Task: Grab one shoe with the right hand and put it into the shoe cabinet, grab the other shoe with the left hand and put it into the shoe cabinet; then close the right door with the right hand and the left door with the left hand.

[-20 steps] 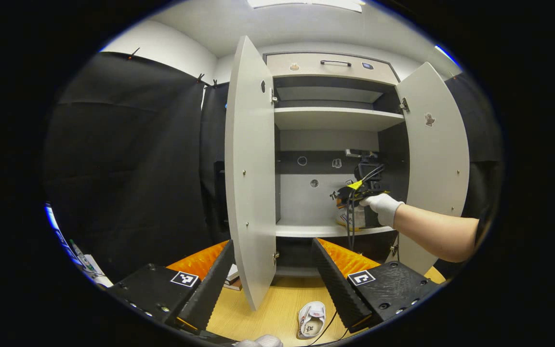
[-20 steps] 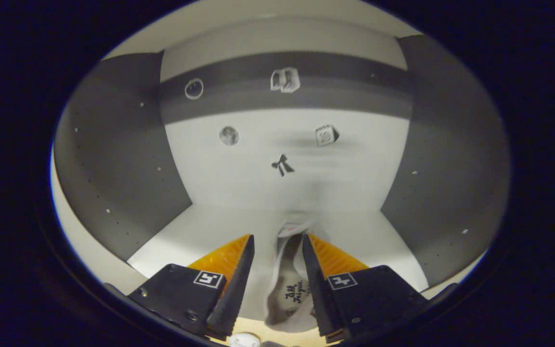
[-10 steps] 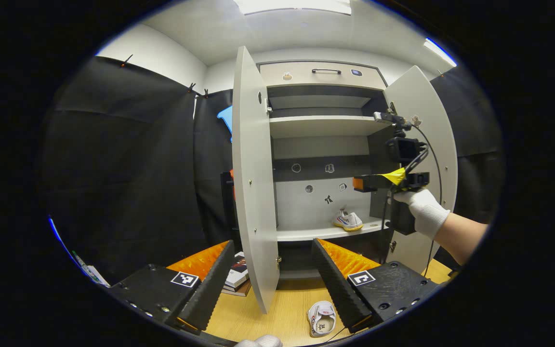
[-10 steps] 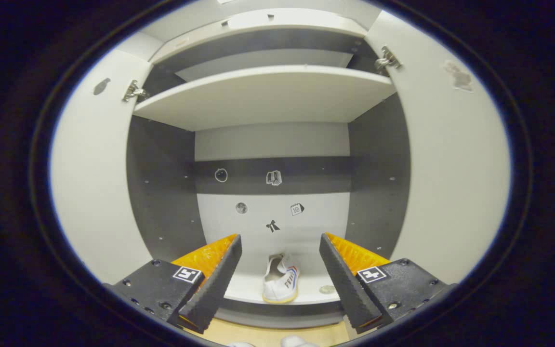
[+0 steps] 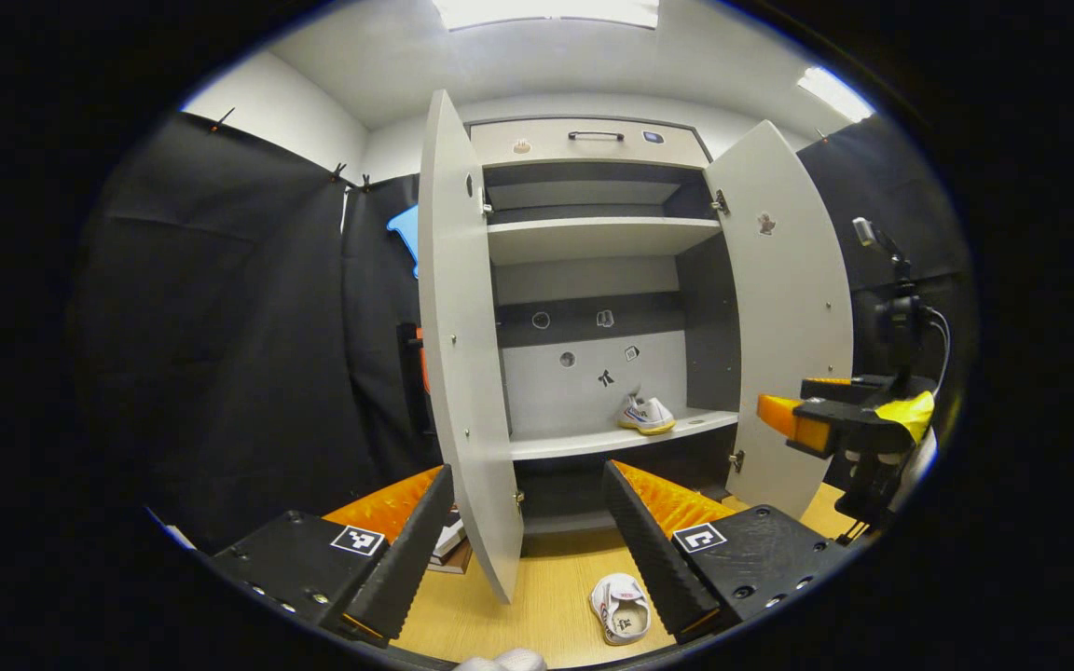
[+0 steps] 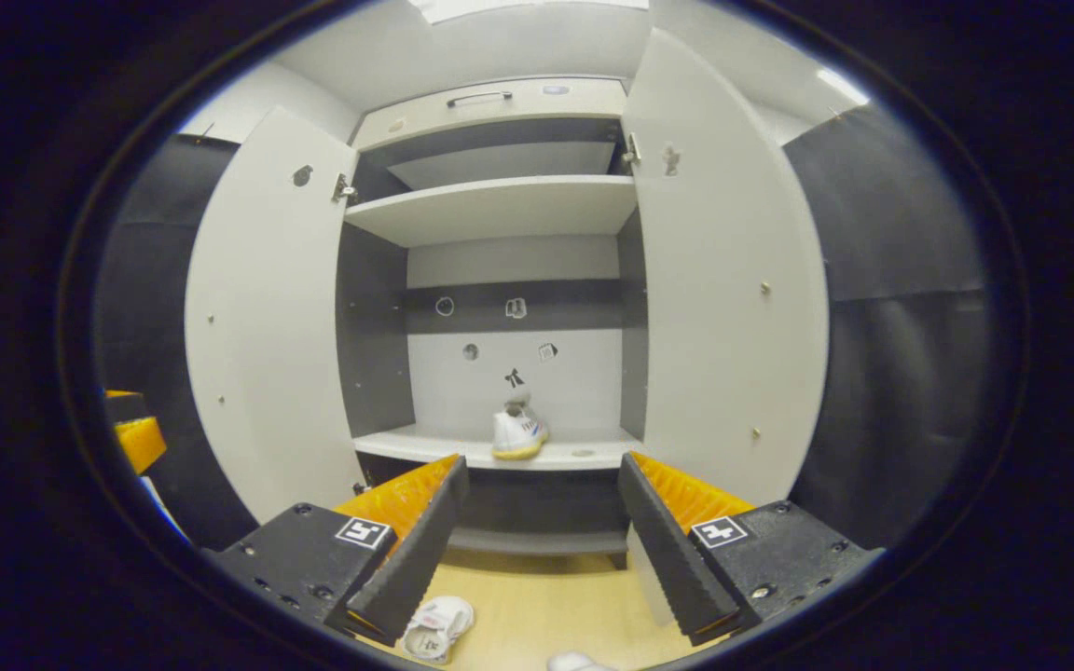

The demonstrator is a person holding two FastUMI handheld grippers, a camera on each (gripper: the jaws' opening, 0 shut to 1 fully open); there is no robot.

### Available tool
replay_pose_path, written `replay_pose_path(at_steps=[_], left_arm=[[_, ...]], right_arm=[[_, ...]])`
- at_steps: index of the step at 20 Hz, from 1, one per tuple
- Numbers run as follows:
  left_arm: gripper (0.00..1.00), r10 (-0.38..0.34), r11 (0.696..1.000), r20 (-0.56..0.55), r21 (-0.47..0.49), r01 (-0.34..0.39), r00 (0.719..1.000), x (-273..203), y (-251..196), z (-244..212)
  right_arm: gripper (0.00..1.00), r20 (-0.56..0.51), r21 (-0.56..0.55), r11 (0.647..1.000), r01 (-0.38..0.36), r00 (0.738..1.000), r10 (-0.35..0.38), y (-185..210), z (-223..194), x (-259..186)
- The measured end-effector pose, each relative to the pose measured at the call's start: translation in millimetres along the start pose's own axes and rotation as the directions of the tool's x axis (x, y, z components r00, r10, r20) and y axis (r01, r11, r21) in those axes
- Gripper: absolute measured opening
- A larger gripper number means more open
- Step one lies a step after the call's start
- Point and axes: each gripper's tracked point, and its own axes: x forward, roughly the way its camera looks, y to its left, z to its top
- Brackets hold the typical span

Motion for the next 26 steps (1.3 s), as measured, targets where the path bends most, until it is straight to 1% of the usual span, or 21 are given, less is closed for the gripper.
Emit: replay_pose_path(at_steps=[1,2,4,6,8,10,11,12,13,15,17,18,19,20,22,23,24,25,26], left_arm=[[0.96,-0.020,1.000,-0.015,-0.001,0.020,1.000,1.1,-6.8,-8.1],[0.96,-0.047,0.999,-0.024,0.000,0.047,0.999,3.3,-15.0,-16.7],[0.97,-0.079,0.997,-0.054,0.009,0.080,0.995,8.7,-27.9,-41.3],[0.96,-0.117,0.993,-0.100,0.016,0.119,0.988,11.0,-46.2,-83.4],[0.96,-0.145,0.988,-0.174,0.033,0.153,0.974,9.8,-63.8,-136.3],[0.97,-0.193,0.979,-0.288,0.008,0.204,0.938,2.3,-84.5,-200.6],[0.96,-0.208,0.976,-0.326,-0.005,0.218,0.922,0.9,-93.1,-230.3],[0.97,-0.204,0.976,-0.375,-0.014,0.215,0.904,2.6,-97.2,-255.9],[0.96,-0.197,0.977,-0.406,-0.003,0.215,0.892,7.9,-99.7,-281.7],[0.97,-0.162,0.981,-0.483,0.015,0.193,0.861,15.1,-101.2,-334.4],[0.98,-0.148,0.985,-0.530,-0.002,0.174,0.835,30.6,-100.9,-374.6],[0.97,-0.146,0.986,-0.551,-0.008,0.169,0.822,39.5,-101.2,-389.2],[0.97,-0.140,0.987,-0.556,-0.011,0.161,0.819,49.4,-99.9,-397.1],[1.00,-0.140,0.988,-0.559,-0.019,0.156,0.818,61.5,-99.7,-402.1],[0.94,-0.155,0.986,-0.572,-0.040,0.162,0.806,80.7,-105.6,-414.0],[0.94,-0.160,0.985,-0.567,-0.041,0.166,0.808,90.6,-108.2,-415.5],[0.94,-0.143,0.986,-0.562,-0.015,0.163,0.814,99.6,-107.0,-415.9],[0.94,-0.136,0.987,-0.568,-0.006,0.161,0.812,106.5,-106.4,-417.8],[0.87,-0.141,0.987,-0.574,-0.023,0.157,0.806,110.2,-108.7,-420.1]], right_arm=[[1.00,-0.012,-0.012,1.000,0.013,1.000,-0.014,-6.8,-6.8,-8.4],[1.00,-0.025,-0.017,1.000,0.022,0.999,-0.022,-12.1,-12.1,-14.8],[1.00,-0.047,-0.030,0.999,0.029,0.998,-0.031,-19.9,-19.7,-24.6],[1.00,-0.054,-0.025,0.999,0.036,0.998,-0.037,-24.9,-21.5,-33.0],[1.00,-0.067,-0.025,0.999,0.038,0.997,-0.040,-28.4,-25.6,-39.5],[1.00,-0.113,-0.020,0.999,0.041,0.993,-0.043,-30.2,-38.1,-45.2],[1.00,-0.143,-0.022,1.000,0.019,0.990,-0.022,-26.3,-47.0,-49.2],[1.00,-0.164,-0.031,0.999,0.013,0.986,-0.018,-25.9,-53.8,-52.9],[1.00,-0.182,-0.042,0.999,0.015,0.983,-0.022,-28.1,-60.5,-55.3],[1.00,-0.228,-0.057,0.998,0.008,0.973,-0.020,-30.3,-74.9,-60.2],[1.00,-0.264,-0.072,0.997,0.005,0.964,-0.024,-33.2,-84.8,-62.5],[1.00,-0.277,-0.078,0.997,0.008,0.961,-0.029,-35.9,-88.1,-62.5],[1.00,-0.291,-0.082,0.997,0.008,0.956,-0.031,-37.3,-92.4,-62.1],[1.00,-0.302,-0.086,0.996,0.009,0.953,-0.035,-37.7,-95.8,-60.8],[1.00,-0.317,-0.089,0.996,0.014,0.947,-0.041,-40.7,-100.2,-57.7],[1.00,-0.324,-0.090,0.996,0.013,0.945,-0.041,-41.4,-103.8,-56.4],[1.00,-0.328,-0.092,0.996,0.014,0.944,-0.043,-42.6,-106.0,-53.5],[1.00,-0.334,-0.094,0.995,0.015,0.941,-0.046,-43.5,-108.4,-51.0],[1.00,-0.342,-0.089,0.996,0.017,0.939,-0.046,-44.1,-110.5,-48.5]])
